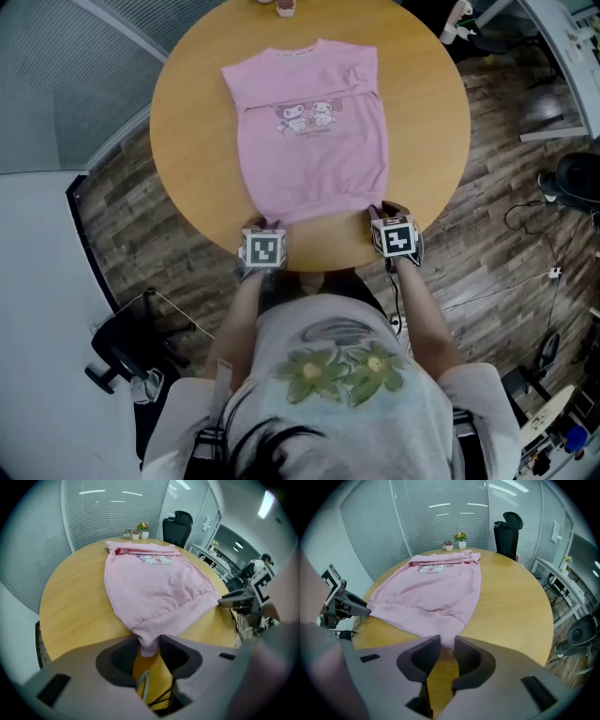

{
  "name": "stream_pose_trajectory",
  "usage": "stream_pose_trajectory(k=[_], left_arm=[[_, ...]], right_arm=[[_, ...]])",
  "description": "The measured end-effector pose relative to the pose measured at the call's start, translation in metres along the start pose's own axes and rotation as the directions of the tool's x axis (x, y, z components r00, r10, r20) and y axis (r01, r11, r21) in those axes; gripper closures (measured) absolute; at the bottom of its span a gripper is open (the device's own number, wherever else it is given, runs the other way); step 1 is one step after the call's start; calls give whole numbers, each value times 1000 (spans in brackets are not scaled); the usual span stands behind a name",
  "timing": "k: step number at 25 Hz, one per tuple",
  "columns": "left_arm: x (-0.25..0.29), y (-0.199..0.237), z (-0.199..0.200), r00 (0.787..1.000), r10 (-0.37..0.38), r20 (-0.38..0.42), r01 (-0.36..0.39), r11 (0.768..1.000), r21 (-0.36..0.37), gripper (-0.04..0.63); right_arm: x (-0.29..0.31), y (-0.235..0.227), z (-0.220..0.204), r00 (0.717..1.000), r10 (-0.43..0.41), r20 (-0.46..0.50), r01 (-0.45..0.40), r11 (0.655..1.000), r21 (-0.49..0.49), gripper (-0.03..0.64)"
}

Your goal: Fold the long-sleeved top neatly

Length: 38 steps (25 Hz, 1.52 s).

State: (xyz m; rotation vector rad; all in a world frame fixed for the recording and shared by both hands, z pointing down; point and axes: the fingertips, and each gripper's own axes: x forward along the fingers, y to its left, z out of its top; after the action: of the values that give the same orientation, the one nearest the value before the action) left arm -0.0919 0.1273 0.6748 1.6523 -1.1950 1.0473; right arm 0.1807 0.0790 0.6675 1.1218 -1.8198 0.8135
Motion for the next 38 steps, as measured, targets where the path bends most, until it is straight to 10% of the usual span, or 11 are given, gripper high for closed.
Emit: stream_pose_trajectory(k=[6,38], left_arm=[[-14,-3,11,1000,-25,8,25,1000,5,552],[-110,2,69,965,-155,213,129,983,129,554]], right_arm=[[-4,7,6,1000,-9,24,9,1000,-4,572],[-112,23,79,958,48,282,-50,999,1,572]])
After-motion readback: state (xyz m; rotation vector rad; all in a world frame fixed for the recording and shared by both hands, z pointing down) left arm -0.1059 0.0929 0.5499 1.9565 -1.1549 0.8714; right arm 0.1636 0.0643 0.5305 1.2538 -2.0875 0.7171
